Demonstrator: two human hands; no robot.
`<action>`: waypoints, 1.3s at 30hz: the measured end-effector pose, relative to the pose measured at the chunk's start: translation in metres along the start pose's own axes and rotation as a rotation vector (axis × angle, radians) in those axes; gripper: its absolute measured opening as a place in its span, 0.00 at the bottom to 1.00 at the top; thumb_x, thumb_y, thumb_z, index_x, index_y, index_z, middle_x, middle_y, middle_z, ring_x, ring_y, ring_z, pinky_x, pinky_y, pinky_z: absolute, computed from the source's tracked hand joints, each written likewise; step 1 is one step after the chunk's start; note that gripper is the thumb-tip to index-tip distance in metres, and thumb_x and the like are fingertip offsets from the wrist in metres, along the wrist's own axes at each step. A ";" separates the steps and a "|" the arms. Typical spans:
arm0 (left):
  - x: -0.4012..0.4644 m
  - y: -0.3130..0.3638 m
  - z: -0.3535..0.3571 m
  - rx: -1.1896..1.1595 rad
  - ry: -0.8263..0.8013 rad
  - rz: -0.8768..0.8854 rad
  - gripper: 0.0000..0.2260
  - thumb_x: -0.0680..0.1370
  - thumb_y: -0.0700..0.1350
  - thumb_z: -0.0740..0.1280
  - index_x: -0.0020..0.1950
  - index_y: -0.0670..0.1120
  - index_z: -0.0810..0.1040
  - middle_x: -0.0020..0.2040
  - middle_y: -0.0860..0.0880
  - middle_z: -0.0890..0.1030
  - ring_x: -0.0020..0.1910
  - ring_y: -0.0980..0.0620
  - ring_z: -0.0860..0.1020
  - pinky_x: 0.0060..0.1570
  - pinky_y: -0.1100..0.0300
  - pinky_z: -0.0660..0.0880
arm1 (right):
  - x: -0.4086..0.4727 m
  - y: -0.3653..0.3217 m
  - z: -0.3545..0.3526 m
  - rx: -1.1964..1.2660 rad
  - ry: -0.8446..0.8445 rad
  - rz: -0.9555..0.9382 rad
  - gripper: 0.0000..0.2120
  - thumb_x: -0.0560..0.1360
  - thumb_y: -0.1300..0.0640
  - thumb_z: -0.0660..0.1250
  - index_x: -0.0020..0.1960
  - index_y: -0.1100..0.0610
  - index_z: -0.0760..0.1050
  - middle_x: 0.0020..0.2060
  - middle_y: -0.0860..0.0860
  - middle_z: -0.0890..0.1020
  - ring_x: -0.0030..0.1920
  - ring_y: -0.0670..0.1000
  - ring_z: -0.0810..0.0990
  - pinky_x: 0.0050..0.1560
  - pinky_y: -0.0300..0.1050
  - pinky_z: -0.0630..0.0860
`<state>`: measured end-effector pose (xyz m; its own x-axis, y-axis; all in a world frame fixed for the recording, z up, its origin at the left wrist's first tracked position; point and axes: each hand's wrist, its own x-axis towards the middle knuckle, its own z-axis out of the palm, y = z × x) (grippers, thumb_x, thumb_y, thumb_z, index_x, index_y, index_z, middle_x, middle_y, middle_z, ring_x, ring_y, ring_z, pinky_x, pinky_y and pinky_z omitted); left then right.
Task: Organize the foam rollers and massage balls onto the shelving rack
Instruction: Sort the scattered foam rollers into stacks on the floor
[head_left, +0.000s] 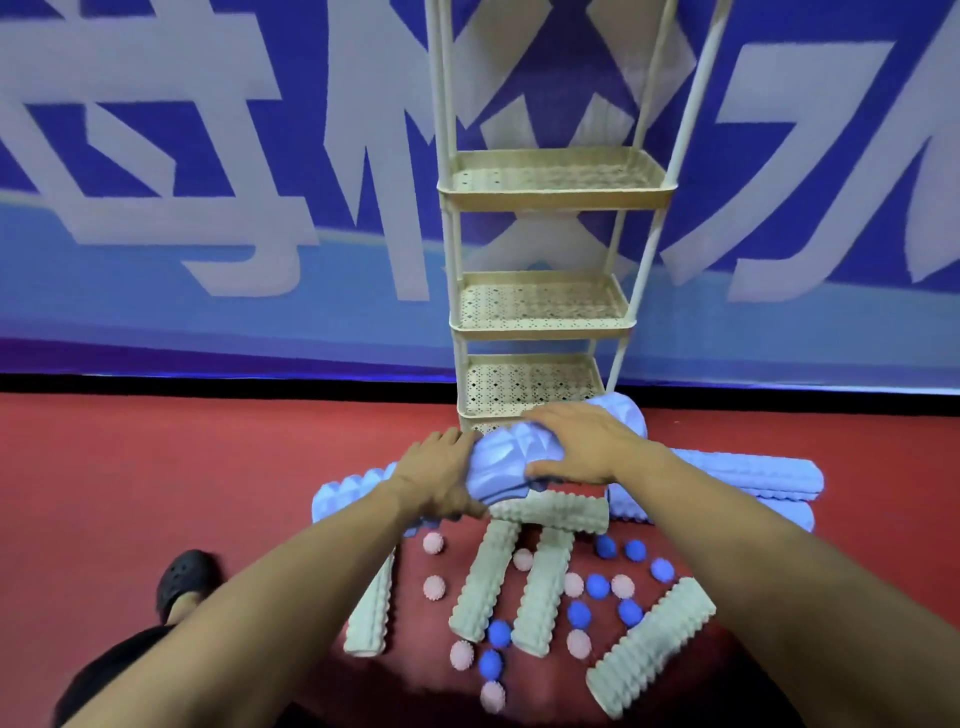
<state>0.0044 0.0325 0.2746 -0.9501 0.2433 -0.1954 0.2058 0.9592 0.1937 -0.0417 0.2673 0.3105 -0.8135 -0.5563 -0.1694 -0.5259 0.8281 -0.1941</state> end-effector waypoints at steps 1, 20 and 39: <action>0.003 0.011 -0.004 0.015 0.007 0.034 0.46 0.58 0.67 0.76 0.71 0.52 0.65 0.61 0.49 0.74 0.59 0.44 0.73 0.58 0.47 0.73 | -0.008 0.007 -0.004 -0.022 0.011 -0.002 0.41 0.67 0.27 0.65 0.74 0.45 0.65 0.69 0.47 0.75 0.67 0.53 0.73 0.68 0.51 0.68; 0.133 0.146 0.076 0.108 -0.012 0.478 0.46 0.63 0.65 0.74 0.76 0.50 0.62 0.66 0.50 0.71 0.64 0.45 0.70 0.62 0.49 0.66 | -0.060 0.139 0.026 0.200 -0.247 0.321 0.32 0.62 0.35 0.78 0.61 0.42 0.71 0.33 0.43 0.80 0.28 0.40 0.77 0.32 0.34 0.69; 0.357 0.242 0.200 -0.105 0.033 0.493 0.35 0.71 0.61 0.70 0.73 0.42 0.70 0.66 0.44 0.75 0.63 0.41 0.75 0.62 0.45 0.72 | 0.012 0.425 0.114 -0.159 -0.238 0.326 0.46 0.55 0.25 0.72 0.66 0.47 0.70 0.56 0.49 0.80 0.56 0.56 0.77 0.58 0.51 0.68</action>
<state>-0.2384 0.3804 0.0594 -0.7532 0.6572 -0.0262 0.6085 0.7114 0.3516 -0.2468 0.6051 0.1157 -0.8733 -0.2492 -0.4186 -0.2979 0.9531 0.0542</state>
